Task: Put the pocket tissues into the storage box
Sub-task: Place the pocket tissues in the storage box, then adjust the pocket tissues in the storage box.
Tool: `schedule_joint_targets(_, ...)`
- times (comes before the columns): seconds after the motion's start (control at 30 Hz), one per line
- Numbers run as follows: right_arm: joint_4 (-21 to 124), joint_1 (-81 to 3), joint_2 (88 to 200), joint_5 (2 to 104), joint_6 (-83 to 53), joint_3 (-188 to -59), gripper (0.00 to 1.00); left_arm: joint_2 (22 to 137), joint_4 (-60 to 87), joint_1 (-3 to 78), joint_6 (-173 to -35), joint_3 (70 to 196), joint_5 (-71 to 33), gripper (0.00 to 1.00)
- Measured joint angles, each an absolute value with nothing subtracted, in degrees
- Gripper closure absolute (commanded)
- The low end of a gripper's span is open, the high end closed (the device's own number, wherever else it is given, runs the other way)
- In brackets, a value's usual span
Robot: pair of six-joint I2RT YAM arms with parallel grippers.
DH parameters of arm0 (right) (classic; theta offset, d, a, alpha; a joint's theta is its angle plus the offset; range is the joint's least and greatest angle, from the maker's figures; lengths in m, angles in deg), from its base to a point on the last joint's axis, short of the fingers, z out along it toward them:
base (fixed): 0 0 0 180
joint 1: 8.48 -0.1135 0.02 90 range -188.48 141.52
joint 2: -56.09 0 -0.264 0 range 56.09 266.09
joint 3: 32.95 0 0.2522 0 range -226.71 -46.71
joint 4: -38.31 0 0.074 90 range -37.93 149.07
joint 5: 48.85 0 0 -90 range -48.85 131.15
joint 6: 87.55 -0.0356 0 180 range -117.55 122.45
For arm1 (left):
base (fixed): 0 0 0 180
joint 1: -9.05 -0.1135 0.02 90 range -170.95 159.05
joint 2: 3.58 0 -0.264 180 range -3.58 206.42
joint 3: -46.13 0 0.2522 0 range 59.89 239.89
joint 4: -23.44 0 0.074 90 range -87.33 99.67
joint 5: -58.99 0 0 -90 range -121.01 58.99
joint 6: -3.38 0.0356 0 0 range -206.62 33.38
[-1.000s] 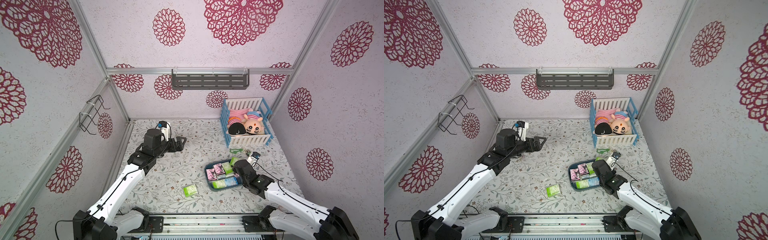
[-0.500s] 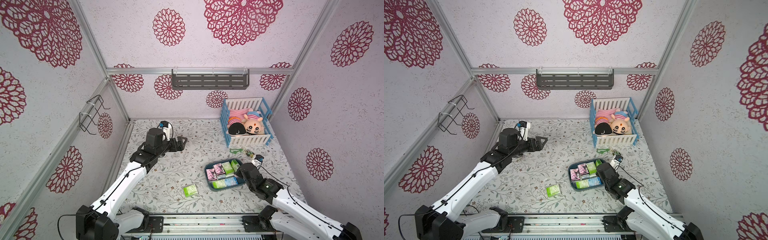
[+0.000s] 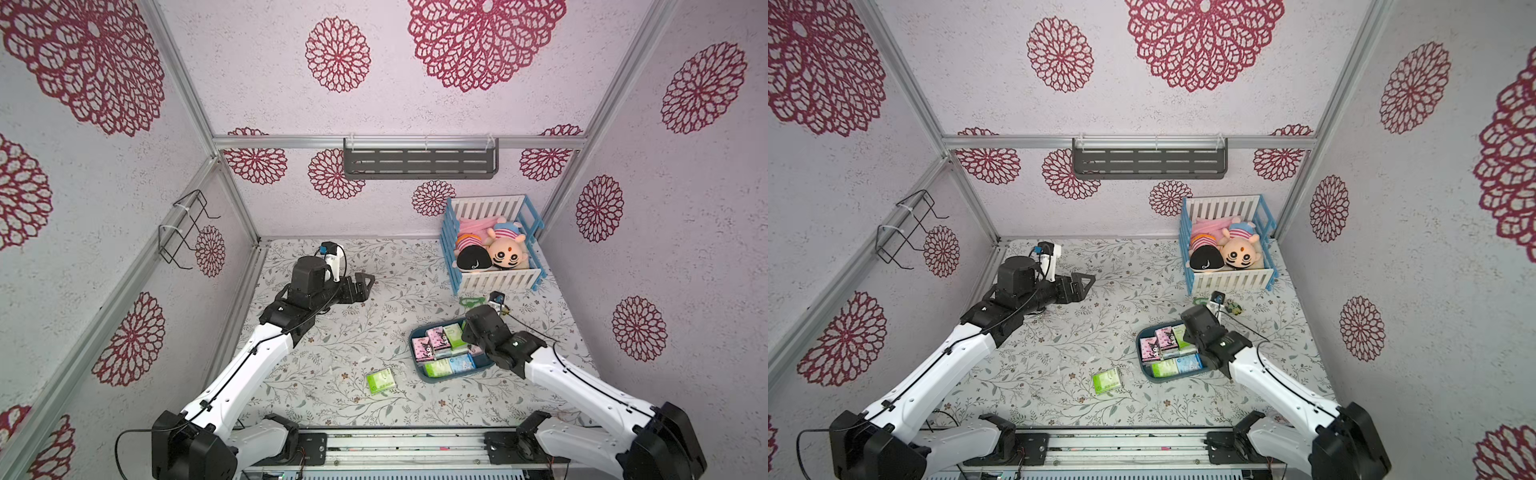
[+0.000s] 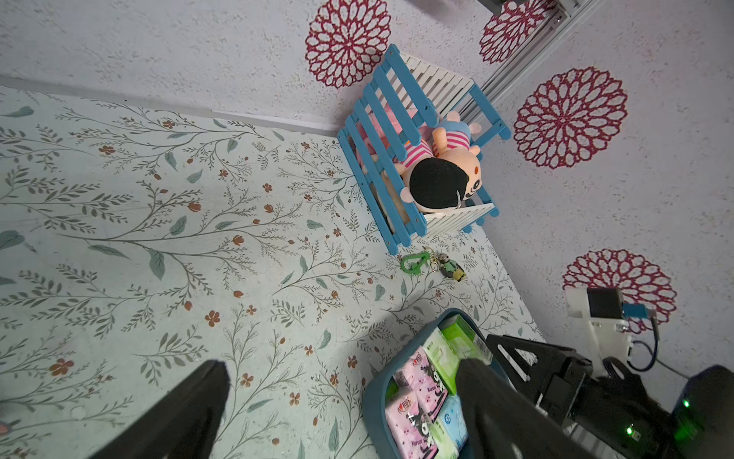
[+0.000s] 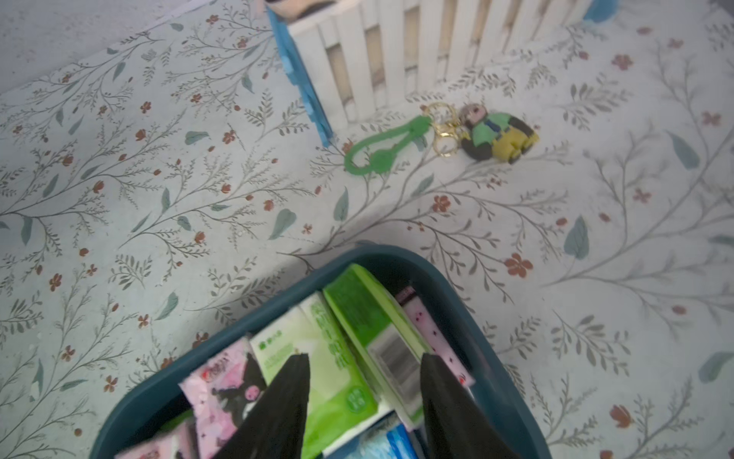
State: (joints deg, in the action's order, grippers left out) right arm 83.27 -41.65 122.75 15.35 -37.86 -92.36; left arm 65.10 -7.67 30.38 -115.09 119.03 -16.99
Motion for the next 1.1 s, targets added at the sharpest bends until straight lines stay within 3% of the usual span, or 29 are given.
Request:
schedule_joint_targets(0.27,92.61,-40.25,130.02,18.52,-25.06,-106.33,0.55,64.45,-8.0,30.27,-114.79,119.01,-17.43,0.03)
schedule_joint_targets(0.67,99.53,-37.32,130.44,26.76,-20.99,-100.64,0.47,66.39,-7.32,30.27,-115.46,121.58,-15.64,0.03)
schedule_joint_targets(0.87,97.61,-35.97,132.25,26.93,-19.98,-100.56,0.49,68.51,-6.42,30.27,-115.84,124.19,-14.46,0.03)
schedule_joint_targets(1.1,95.34,-35.86,135.62,26.56,-18.28,-100.58,0.58,68.34,-6.07,30.27,-116.05,123.94,-14.17,0.03)
